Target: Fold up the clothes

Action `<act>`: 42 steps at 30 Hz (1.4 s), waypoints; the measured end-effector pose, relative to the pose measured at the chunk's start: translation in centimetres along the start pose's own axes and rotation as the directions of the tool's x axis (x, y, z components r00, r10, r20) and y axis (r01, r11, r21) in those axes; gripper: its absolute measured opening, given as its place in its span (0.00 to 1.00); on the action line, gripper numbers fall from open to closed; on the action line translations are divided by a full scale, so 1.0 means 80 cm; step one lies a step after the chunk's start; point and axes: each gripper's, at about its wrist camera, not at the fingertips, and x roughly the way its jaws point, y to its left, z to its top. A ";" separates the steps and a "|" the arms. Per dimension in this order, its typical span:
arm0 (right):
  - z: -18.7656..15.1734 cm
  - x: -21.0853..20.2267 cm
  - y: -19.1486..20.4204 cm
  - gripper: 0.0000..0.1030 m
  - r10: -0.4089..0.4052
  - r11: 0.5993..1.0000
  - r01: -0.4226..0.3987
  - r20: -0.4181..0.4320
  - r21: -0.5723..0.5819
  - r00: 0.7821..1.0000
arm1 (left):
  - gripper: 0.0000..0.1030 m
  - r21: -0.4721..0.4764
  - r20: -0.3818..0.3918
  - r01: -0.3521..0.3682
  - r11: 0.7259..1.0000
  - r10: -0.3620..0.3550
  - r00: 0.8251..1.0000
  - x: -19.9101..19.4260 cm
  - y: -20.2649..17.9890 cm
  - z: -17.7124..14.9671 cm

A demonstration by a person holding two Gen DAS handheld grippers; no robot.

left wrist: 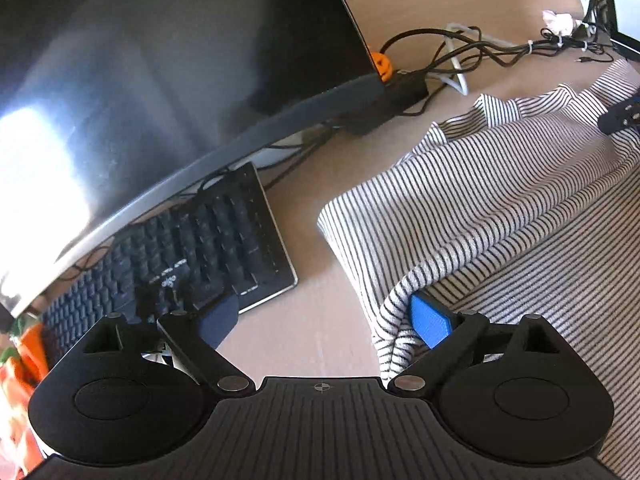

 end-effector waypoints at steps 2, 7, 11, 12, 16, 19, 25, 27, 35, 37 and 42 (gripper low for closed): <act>0.008 -0.005 0.005 0.05 0.009 1.000 -0.008 0.018 -0.021 1.000 | 0.94 0.003 -0.001 -0.013 1.000 0.013 1.000 -0.001 0.004 -0.001; 0.040 -0.025 0.017 0.05 0.036 0.999 -0.031 0.125 -0.042 0.991 | 0.94 -0.032 -0.028 -0.044 0.998 0.043 0.999 0.001 0.025 -0.001; 0.036 -0.004 0.024 0.05 0.013 0.997 -0.006 0.081 -0.076 0.997 | 0.93 -0.066 -0.029 0.034 0.997 -0.036 0.999 -0.010 0.028 -0.002; 0.030 0.007 0.023 0.05 0.000 0.997 0.004 0.050 -0.079 0.999 | 0.93 -0.076 -0.027 0.061 0.995 -0.063 0.998 -0.013 0.028 -0.001; 0.016 0.005 0.009 0.26 -0.022 1.000 0.023 0.027 -0.010 0.999 | 0.93 -0.127 0.003 0.182 0.975 -0.183 0.983 -0.032 0.023 0.009; -0.003 -0.037 -0.009 0.29 -0.053 0.995 0.049 0.051 0.083 0.997 | 0.93 -0.150 0.058 0.266 0.952 -0.260 0.964 -0.049 0.014 0.028; -0.065 -0.113 -0.056 0.29 -0.225 0.936 0.213 0.009 0.279 0.974 | 0.93 -0.101 0.145 0.487 0.867 -0.472 0.870 -0.064 -0.046 0.088; -0.091 -0.129 -0.081 0.29 -0.269 0.893 0.270 -0.055 0.360 0.962 | 0.93 -0.053 0.139 0.551 0.833 -0.540 0.830 -0.064 -0.082 0.111; -0.137 -0.153 -0.145 0.29 -0.303 0.743 0.302 -0.102 0.597 0.948 | 0.84 0.351 0.093 0.580 0.736 -0.643 0.760 -0.072 -0.253 0.172; -0.133 -0.154 -0.146 0.29 -0.311 0.737 0.296 -0.084 0.607 0.947 | 0.80 0.429 0.076 0.537 0.727 -0.621 0.780 -0.064 -0.290 0.176; -0.134 -0.164 -0.142 0.29 -0.306 0.762 0.271 -0.042 0.588 0.951 | 0.75 0.511 0.023 0.537 0.671 -0.635 0.772 -0.045 -0.344 0.178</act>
